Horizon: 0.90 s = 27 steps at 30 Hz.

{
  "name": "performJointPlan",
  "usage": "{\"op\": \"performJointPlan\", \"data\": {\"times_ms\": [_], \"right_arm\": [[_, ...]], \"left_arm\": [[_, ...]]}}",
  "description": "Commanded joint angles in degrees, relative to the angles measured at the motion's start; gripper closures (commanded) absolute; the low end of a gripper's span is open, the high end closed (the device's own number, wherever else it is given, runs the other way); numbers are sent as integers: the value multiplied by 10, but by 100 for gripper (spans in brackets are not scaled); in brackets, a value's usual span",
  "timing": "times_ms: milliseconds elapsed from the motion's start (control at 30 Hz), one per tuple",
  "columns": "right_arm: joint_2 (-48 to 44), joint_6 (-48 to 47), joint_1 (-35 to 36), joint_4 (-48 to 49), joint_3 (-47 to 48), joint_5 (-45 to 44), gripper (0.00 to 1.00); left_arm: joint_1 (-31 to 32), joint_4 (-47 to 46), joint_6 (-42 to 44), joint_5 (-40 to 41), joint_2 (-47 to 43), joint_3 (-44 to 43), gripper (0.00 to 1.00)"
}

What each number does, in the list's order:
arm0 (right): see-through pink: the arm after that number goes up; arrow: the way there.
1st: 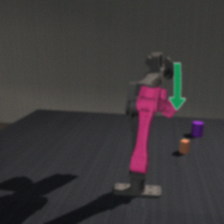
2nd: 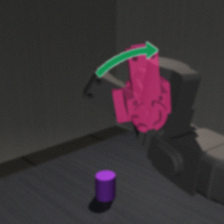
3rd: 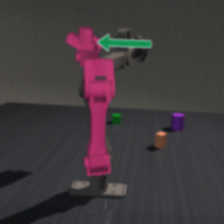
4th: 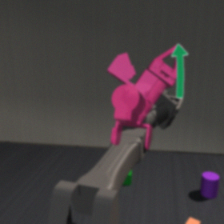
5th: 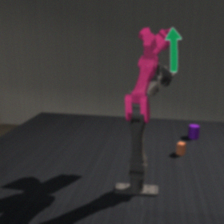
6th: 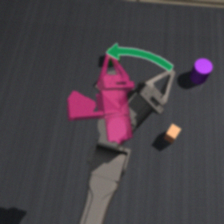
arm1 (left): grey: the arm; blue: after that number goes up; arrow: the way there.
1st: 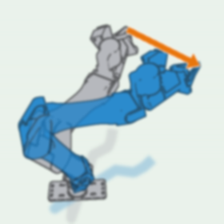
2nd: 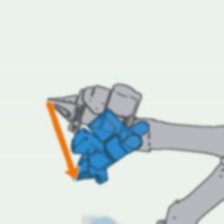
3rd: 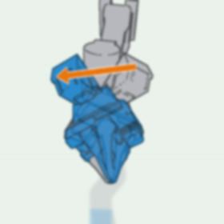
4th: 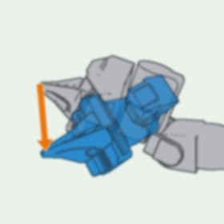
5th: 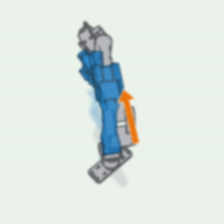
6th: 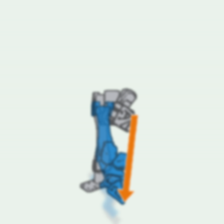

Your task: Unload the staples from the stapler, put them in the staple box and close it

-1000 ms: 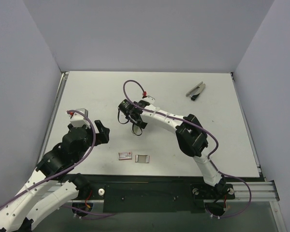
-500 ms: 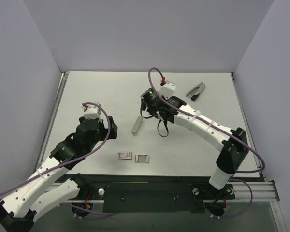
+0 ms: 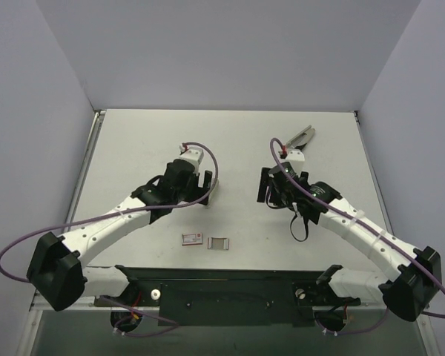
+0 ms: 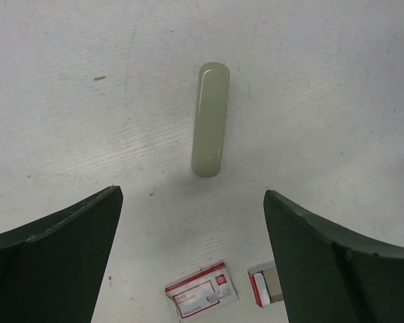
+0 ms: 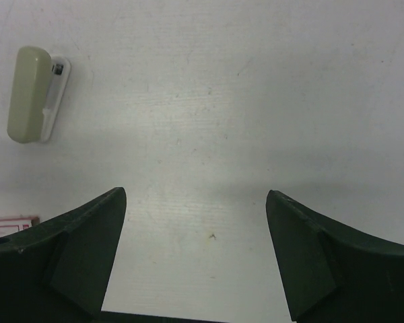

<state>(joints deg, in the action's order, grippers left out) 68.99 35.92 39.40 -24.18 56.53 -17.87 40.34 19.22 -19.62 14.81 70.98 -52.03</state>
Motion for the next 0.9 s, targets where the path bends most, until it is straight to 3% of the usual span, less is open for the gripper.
{"op": "performJointPlan", "data": {"times_ms": [0, 267, 867], "right_arm": [[-57, -48, -3, 4, -50, 54, 21], [-136, -62, 2, 4, -110, 146, 21], [-200, -54, 3, -22, -143, 192, 22]], "left_arm": [[-3, -73, 46, -41, 64, -53, 3], [-7, -81, 84, -69, 208, -128, 3], [-17, -83, 93, -54, 353, -222, 14]]}}
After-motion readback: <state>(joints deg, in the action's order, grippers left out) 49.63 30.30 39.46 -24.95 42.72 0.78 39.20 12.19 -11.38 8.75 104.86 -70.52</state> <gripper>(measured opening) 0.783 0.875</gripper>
